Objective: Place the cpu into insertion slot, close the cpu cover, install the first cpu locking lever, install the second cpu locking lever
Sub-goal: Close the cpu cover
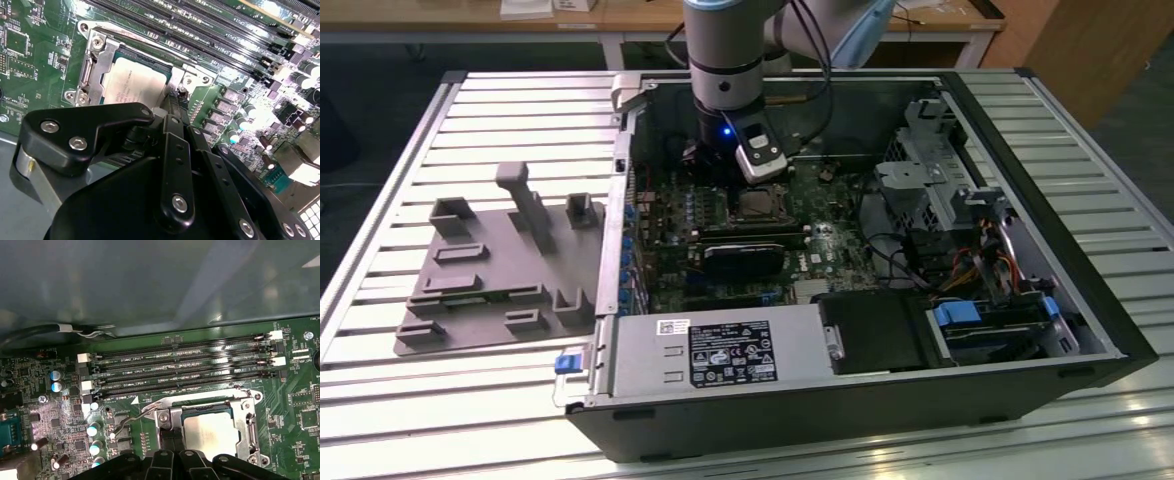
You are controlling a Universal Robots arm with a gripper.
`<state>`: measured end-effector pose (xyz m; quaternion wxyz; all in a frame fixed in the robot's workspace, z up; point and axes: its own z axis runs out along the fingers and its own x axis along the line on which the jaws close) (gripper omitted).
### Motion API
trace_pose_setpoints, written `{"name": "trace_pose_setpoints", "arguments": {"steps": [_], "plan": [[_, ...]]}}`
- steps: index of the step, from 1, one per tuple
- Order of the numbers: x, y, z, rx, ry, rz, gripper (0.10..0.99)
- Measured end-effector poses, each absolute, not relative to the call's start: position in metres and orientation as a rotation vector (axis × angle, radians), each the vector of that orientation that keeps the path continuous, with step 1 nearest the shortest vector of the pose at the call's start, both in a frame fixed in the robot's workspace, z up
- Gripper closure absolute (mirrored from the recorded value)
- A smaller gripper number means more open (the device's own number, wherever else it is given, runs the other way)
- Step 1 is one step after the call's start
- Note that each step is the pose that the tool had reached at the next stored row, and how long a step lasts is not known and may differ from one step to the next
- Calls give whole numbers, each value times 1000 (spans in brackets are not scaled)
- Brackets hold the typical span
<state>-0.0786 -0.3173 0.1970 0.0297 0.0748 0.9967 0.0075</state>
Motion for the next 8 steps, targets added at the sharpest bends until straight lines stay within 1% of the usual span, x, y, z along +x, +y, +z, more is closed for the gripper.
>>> {"name": "trace_pose_setpoints", "arguments": {"steps": [8], "plan": [[-79, -317, 210, 231, 3073, 23, 984]]}}
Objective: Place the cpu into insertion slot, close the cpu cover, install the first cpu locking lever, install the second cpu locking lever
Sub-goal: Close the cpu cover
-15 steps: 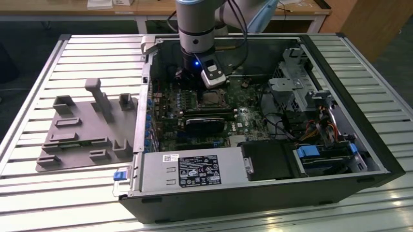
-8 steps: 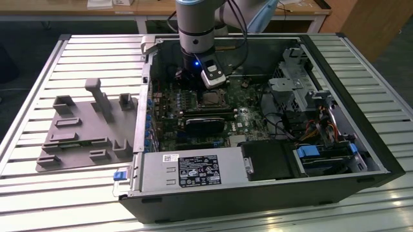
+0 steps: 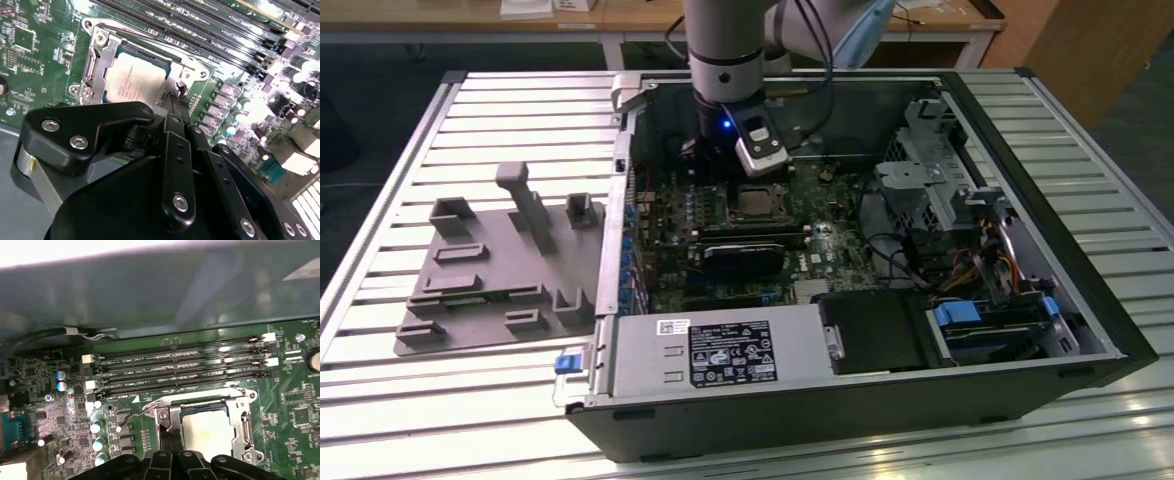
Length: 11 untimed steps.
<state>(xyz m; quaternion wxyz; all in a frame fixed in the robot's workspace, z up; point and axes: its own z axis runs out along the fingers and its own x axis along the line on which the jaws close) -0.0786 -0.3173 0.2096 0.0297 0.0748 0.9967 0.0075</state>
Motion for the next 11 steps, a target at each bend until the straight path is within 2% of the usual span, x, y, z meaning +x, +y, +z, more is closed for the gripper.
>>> {"name": "trace_pose_setpoints", "arguments": {"steps": [11], "plan": [[-74, -317, 214, 231, 3073, 23, 984]]}}
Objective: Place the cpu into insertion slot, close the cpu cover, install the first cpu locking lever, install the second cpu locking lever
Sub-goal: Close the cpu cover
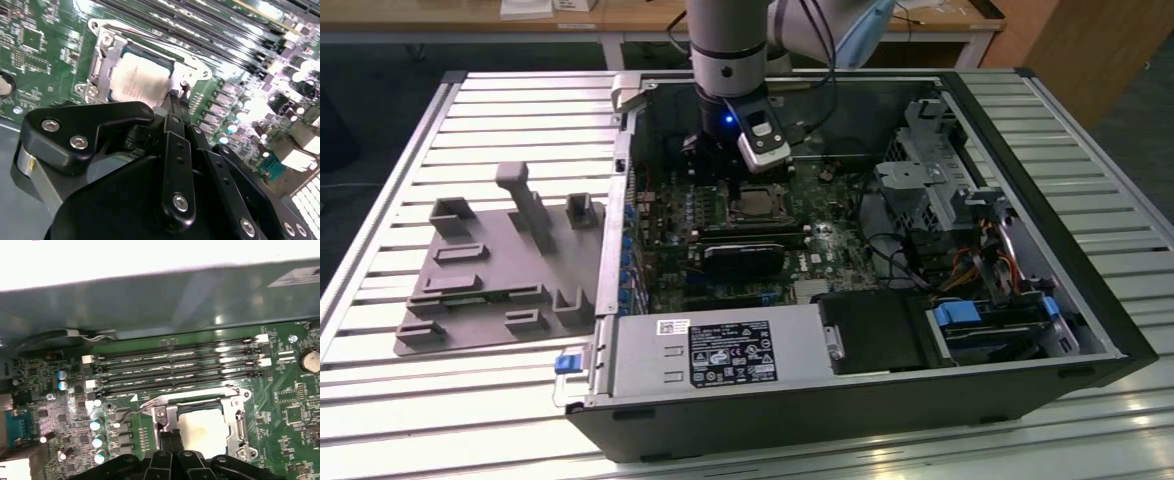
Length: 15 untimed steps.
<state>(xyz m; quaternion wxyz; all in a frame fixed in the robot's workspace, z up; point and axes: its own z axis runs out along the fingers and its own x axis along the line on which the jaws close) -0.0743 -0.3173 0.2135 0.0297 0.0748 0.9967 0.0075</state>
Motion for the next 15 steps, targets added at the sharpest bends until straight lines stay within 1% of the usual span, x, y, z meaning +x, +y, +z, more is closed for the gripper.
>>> {"name": "trace_pose_setpoints", "arguments": {"steps": [10, 15], "plan": [[-48, -317, 214, 231, 3073, 23, 984], [-44, -317, 214, 231, 3074, 23, 984]]}}
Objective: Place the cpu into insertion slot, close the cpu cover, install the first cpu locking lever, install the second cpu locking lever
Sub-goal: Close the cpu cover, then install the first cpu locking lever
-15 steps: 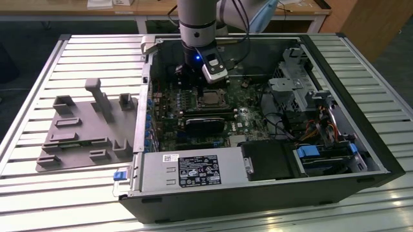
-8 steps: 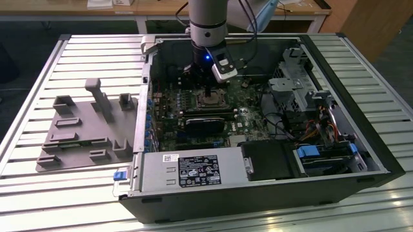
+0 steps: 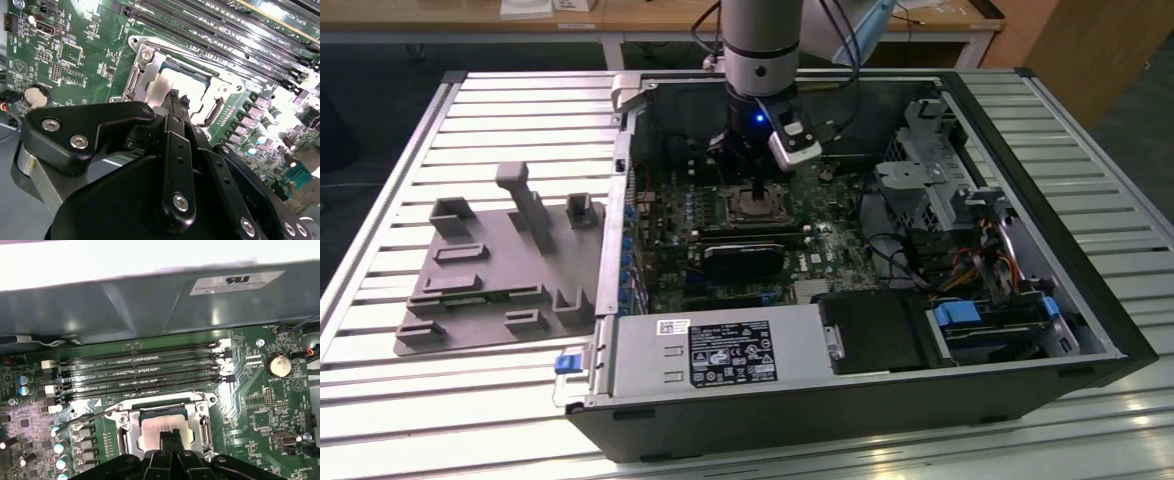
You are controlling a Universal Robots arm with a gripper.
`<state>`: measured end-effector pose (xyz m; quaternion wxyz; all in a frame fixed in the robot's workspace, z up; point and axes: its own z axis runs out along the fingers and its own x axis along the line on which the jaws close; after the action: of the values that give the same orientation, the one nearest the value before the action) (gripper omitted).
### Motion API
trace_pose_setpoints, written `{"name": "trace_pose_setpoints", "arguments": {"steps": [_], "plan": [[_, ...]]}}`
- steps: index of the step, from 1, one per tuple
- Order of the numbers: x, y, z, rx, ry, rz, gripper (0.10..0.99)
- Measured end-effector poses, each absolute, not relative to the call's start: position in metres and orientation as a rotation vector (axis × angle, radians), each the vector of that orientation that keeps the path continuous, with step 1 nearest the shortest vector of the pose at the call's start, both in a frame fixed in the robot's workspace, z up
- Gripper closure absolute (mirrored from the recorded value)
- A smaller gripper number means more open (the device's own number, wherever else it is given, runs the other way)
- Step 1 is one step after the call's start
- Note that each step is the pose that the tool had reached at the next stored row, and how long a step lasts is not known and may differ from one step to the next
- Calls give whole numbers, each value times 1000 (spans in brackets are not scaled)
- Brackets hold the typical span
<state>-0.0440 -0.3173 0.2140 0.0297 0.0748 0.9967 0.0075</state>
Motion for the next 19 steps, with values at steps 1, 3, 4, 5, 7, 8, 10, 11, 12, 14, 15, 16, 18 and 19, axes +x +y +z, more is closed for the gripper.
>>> {"name": "trace_pose_setpoints", "arguments": {"steps": [1, 3, 4, 5, 7, 8, 10, 11, 12, 14, 15, 16, 18, 19], "plan": [[-44, -317, 215, 231, 3073, 23, 984], [-44, -317, 218, 231, 3073, 23, 984], [-44, -317, 221, 231, 3073, 23, 984], [-44, -317, 224, 231, 3073, 23, 984], [-44, -317, 229, 231, 3073, 23, 984], [-44, -317, 231, 231, 3073, 23, 984], [-44, -317, 236, 231, 3073, 23, 984], [-44, -317, 238, 231, 3073, 23, 984], [-44, -317, 240, 231, 3074, 23, 984], [-44, -317, 241, 231, 3073, 23, 984], [-44, -317, 241, 231, 3073, 24, 984], [-44, -317, 241, 231, 3073, 24, 984], [-44, -317, 242, 231, 3073, 23, 984], [-44, -317, 242, 231, 3073, 23, 984]]}}
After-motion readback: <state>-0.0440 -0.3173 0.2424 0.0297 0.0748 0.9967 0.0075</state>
